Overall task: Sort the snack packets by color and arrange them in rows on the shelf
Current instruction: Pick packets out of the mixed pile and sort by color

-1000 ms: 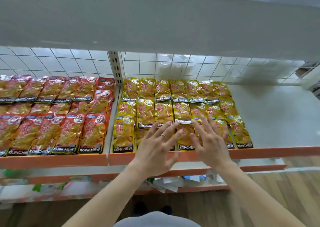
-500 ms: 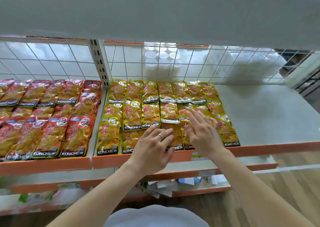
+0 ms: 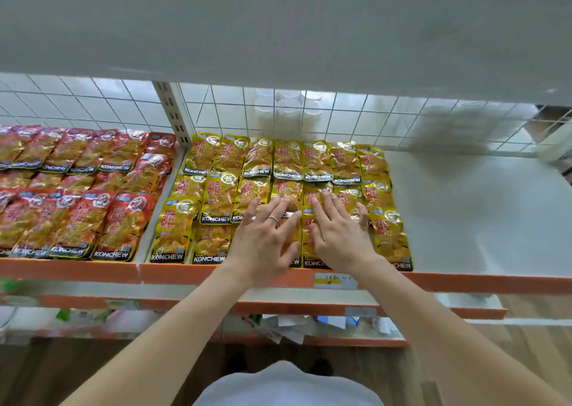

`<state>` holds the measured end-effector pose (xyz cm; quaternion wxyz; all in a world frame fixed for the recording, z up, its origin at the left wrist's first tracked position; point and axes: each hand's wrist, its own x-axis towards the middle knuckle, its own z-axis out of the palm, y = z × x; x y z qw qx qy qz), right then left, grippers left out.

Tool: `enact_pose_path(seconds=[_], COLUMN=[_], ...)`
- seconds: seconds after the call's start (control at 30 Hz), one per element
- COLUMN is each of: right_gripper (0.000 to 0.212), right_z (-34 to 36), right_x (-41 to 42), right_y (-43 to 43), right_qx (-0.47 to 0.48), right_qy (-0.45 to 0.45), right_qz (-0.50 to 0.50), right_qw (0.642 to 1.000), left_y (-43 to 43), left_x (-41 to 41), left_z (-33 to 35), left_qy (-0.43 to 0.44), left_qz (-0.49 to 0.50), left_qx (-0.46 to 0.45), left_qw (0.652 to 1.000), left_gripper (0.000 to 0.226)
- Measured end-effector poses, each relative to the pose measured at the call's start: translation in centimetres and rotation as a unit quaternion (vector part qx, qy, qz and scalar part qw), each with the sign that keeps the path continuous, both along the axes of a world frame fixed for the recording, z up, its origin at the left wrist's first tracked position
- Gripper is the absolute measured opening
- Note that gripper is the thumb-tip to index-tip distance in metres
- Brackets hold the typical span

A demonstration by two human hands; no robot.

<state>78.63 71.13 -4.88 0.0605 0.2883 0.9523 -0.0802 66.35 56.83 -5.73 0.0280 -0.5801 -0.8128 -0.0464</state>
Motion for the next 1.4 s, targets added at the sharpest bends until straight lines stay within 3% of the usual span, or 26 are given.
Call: enact_pose_path(seconds=[0.17, 0.37, 0.57, 0.7, 0.83, 1.0, 1.13, 1.27, 1.4], right_gripper=[0.059, 0.064, 0.068, 0.059, 0.056, 0.055, 0.082, 0.055, 0.055], right_z=[-0.1, 1.0, 0.1, -0.6, -0.6, -1.1, -2.1, -1.8, 0.1], right_x=[0.4, 5.6, 9.6, 10.3, 10.0, 9.5, 9.0, 8.9, 9.0], right_y=[0.3, 4.3, 7.7, 7.6, 6.9, 5.6, 5.2, 4.9, 6.3], right_qx=[-0.025, -0.047, -0.061, -0.082, -0.077, -0.071, -0.083, -0.109, -0.112], right_qy=[0.018, 0.157, 0.091, 0.069, 0.048, 0.075, 0.108, 0.083, 0.159], right_qz=[0.007, -0.049, -0.017, -0.025, -0.029, -0.028, -0.025, -0.045, -0.073], right_qw=[1.0, 0.985, 0.994, 0.994, 0.995, 0.994, 0.99, 0.99, 0.978], left_y=[-0.1, 1.0, 5.9, 7.6, 7.6, 7.6, 7.6, 7.7, 7.5], left_x=[0.0, 1.6, 6.1, 7.2, 7.3, 7.5, 7.7, 7.7, 7.6], left_z=[-0.4, 0.0, 0.7, 0.0, -0.1, -0.2, -0.5, -0.6, -0.5], left_qy=[0.007, 0.002, -0.022, -0.033, -0.054, -0.058, -0.061, -0.061, -0.065], left_qz=[0.017, -0.005, -0.059, -0.049, -0.031, -0.024, -0.017, -0.014, -0.012], left_qx=[-0.046, 0.015, 0.013, -0.039, -0.036, -0.025, -0.007, -0.008, -0.001], left_qw=[0.999, 1.0, 0.998, 0.998, 0.997, 0.998, 0.998, 0.998, 0.998], left_gripper=[0.07, 0.069, 0.062, 0.068, 0.072, 0.071, 0.067, 0.067, 0.065])
